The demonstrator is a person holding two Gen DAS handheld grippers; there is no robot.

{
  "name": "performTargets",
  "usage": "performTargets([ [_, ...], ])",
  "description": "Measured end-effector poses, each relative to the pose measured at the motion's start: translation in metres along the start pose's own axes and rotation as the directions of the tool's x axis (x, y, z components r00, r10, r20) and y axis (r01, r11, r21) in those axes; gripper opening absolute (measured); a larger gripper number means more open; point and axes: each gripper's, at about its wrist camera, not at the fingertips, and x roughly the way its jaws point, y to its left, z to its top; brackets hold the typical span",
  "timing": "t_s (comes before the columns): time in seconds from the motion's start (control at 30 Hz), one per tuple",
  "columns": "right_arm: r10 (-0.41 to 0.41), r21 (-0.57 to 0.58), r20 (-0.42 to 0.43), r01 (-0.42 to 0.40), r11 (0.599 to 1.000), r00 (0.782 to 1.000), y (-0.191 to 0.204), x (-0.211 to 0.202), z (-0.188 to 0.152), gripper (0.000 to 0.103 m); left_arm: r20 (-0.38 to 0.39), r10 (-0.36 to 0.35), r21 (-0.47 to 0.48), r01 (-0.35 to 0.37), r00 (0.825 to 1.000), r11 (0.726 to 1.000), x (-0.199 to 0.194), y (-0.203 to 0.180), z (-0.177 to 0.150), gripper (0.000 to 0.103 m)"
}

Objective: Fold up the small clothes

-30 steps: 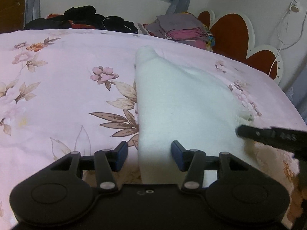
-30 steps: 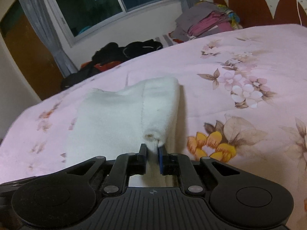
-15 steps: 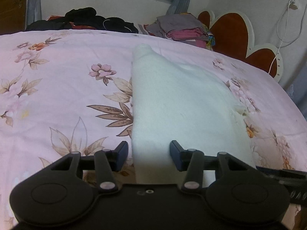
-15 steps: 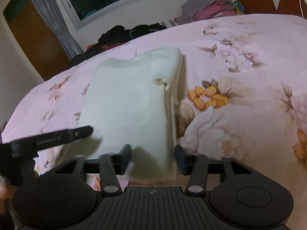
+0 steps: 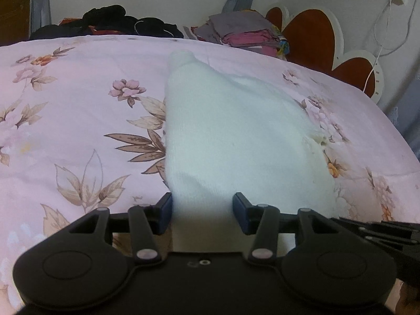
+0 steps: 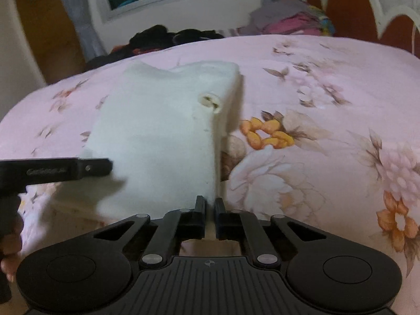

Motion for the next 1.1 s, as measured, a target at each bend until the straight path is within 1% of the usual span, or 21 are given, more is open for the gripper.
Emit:
performTargets([
  [0.07, -0.011, -0.002, 0.012, 0.011, 1.000, 1.000, 0.002, -0.002, 0.001, 0.006, -0.008, 0.001, -0.009, -0.001, 1.000, 1.000, -0.002, 0.001, 0.003, 0.050],
  [0.13, 0.013, 0.020, 0.022, -0.013, 1.000, 1.000, -0.002, -0.007, 0.004, 0.006, -0.013, 0.001, -0.018, -0.001, 1.000, 1.000, -0.005, 0.002, 0.006, 0.051],
  [0.23, 0.011, 0.040, 0.062, -0.014, 0.999, 0.998, -0.004, -0.018, 0.015, 0.006, -0.001, -0.003, -0.029, 0.003, 1.000, 1.000, -0.012, 0.003, 0.012, 0.051],
  [0.3, 0.014, 0.045, 0.093, -0.018, 0.999, 0.996, -0.006, -0.024, 0.028, 0.007, 0.029, -0.016, -0.039, 0.017, 0.999, 0.999, -0.021, 0.003, 0.019, 0.051],
  [0.37, 0.017, 0.048, 0.120, -0.023, 0.999, 0.993, -0.006, -0.026, 0.043, 0.007, 0.066, -0.028, -0.033, 0.030, 0.997, 0.999, -0.028, 0.001, 0.028, 0.054],
  [0.47, 0.016, 0.056, 0.150, -0.025, 0.998, 0.988, -0.006, -0.020, 0.066, 0.007, 0.107, -0.041, -0.013, 0.043, 0.993, 0.999, -0.031, -0.004, 0.048, 0.055],
  [0.57, 0.017, 0.070, 0.172, -0.029, 0.997, 0.985, -0.007, -0.004, 0.089, 0.007, 0.128, -0.032, -0.001, 0.032, 0.991, 0.999, -0.020, -0.005, 0.068, 0.055],
  [0.67, 0.027, 0.104, 0.167, -0.045, 0.994, 0.986, -0.007, 0.019, 0.110, 0.008, 0.143, -0.009, 0.010, 0.007, 0.990, 1.000, -0.003, -0.004, 0.084, 0.055],
  [0.77, 0.018, 0.104, 0.162, -0.036, 0.994, 0.987, -0.002, 0.040, 0.125, 0.008, 0.151, 0.016, 0.004, -0.017, 0.988, 1.000, 0.017, -0.002, 0.098, 0.055],
  [0.87, 0.001, 0.105, 0.151, -0.017, 0.994, 0.989, 0.000, 0.061, 0.136, 0.008, 0.140, 0.033, -0.021, -0.030, 0.990, 0.999, 0.033, 0.005, 0.108, 0.055],
  [1.0, -0.017, 0.108, 0.148, 0.001, 0.994, 0.989, 0.000, 0.082, 0.146, 0.008, 0.098, 0.052, -0.063, -0.046, 0.994, 0.997, 0.060, 0.017, 0.115, 0.055],
  [1.1, -0.045, 0.094, 0.140, 0.032, 0.995, 0.989, -0.001, 0.098, 0.150, 0.008, 0.058, 0.041, -0.114, -0.034, 0.997, 0.993, 0.076, 0.030, 0.111, 0.060],
])
